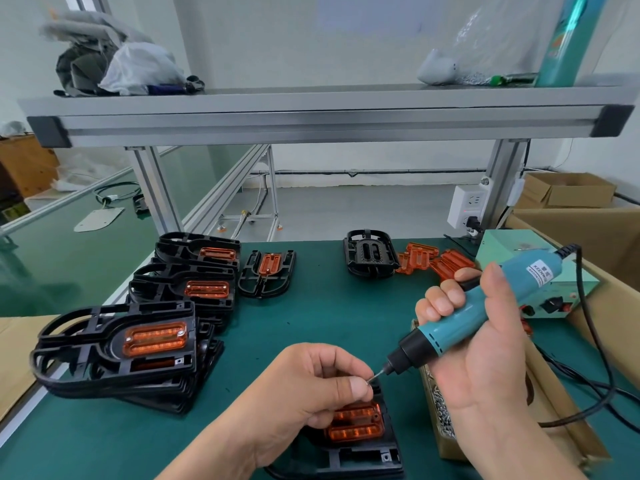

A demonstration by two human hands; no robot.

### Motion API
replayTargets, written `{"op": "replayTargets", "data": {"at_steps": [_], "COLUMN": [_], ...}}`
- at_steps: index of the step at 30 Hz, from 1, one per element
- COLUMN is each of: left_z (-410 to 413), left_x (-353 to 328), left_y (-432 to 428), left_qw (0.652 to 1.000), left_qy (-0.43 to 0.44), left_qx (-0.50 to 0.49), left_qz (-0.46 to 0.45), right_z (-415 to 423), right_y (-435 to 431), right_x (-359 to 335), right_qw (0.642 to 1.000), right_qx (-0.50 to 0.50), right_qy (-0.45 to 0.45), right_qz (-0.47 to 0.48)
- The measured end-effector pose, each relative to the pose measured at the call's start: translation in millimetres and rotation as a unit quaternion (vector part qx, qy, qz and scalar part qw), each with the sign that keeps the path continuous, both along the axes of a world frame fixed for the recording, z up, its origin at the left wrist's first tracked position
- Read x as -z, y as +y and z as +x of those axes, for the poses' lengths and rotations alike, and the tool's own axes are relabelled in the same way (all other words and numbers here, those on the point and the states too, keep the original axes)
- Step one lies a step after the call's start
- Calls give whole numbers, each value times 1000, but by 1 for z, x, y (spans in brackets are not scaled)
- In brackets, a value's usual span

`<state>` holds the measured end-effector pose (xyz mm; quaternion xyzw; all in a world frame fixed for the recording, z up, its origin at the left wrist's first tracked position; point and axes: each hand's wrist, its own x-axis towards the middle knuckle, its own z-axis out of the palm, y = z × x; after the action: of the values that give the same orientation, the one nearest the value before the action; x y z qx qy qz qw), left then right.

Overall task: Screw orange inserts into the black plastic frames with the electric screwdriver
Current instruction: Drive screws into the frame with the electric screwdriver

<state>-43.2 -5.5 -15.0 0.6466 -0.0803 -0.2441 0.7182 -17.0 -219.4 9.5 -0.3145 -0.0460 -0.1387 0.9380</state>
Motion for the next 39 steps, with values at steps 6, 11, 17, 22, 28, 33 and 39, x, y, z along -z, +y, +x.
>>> {"op": "replayTargets", "data": {"at_steps": [6, 11, 17, 22, 28, 33, 39], "left_z": [1, 1, 3, 6, 6, 7, 4], "left_x": [0, 0, 3, 5, 5, 3, -1], "left_y": [-1, 0, 0, 1, 3, 2, 4], "left_qw": [1000, 999, 998, 996, 991, 990, 989], "left_qy": [-9, -17, -29, -52, -83, -85, -93], "left_qx": [-16, -24, -36, -52, -60, -60, -59], "left_qz": [9, 24, 37, 50, 92, 98, 101], "right_z": [1, 2, 3, 1, 2, 3, 3], "right_y": [1, 3, 3, 7, 9, 9, 8], "right_x": [-1, 0, 2, 2, 3, 4, 8], "right_qw": [1000, 1000, 1000, 1000, 999, 999, 999], "right_qx": [5, 7, 10, 15, 15, 2, -9], "right_qy": [0, -1, -3, -1, 29, 25, 39], "right_qz": [-9, -12, -11, -21, -22, -26, -36]}}
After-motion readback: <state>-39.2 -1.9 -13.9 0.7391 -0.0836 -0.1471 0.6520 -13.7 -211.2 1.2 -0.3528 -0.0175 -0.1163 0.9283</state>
